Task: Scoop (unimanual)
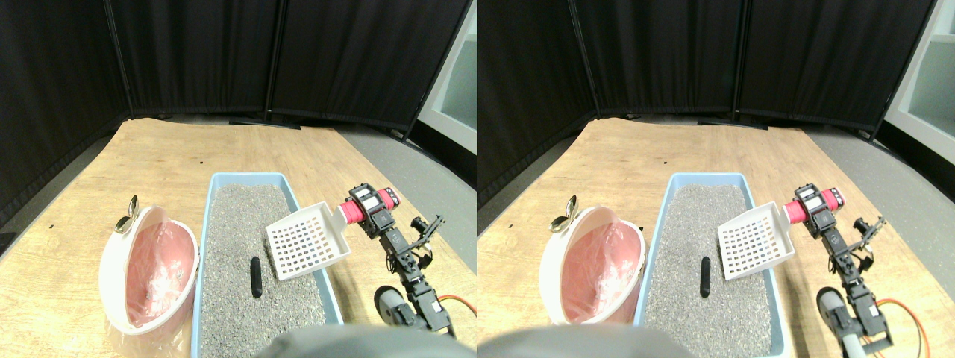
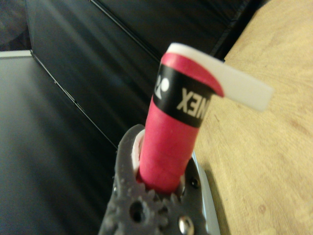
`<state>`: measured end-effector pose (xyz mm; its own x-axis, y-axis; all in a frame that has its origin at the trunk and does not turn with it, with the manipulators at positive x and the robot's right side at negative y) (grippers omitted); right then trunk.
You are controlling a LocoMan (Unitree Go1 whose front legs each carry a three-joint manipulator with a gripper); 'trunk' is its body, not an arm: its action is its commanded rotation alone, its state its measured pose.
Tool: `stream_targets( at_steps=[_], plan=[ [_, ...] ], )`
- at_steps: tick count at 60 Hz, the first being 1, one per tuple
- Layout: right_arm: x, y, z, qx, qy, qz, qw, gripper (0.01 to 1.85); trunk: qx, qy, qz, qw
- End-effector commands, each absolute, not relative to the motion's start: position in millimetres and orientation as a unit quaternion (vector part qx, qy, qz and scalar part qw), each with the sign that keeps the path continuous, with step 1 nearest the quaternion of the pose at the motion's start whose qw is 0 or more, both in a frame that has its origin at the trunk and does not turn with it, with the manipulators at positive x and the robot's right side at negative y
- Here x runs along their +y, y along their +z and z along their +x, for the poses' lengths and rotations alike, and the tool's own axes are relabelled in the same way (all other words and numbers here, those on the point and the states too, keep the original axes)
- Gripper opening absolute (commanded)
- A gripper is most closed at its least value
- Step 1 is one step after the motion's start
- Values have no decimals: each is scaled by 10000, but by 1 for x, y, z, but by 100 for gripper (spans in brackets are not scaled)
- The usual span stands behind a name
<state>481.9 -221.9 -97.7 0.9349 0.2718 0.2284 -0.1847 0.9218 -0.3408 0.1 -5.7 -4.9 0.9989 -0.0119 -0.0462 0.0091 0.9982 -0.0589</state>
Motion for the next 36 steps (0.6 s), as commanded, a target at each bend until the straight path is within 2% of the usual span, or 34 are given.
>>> stream_targets(
  at_steps=[1, 16, 31, 36],
  plan=[
    [-220, -83, 484, -1615, 1319, -1641, 9641, 6, 236, -27, -436, 9988],
    [-213, -67, 479, -1444, 1570, -2025, 9558, 6, 284, 68, -585, 9979],
    [-199, -73, 485, -1347, 1850, -2078, 9510, 6, 321, 325, -856, 9953],
    [-197, -76, 487, -1247, 1739, -2068, 9547, 6, 322, 425, -932, 9942]
  ],
)
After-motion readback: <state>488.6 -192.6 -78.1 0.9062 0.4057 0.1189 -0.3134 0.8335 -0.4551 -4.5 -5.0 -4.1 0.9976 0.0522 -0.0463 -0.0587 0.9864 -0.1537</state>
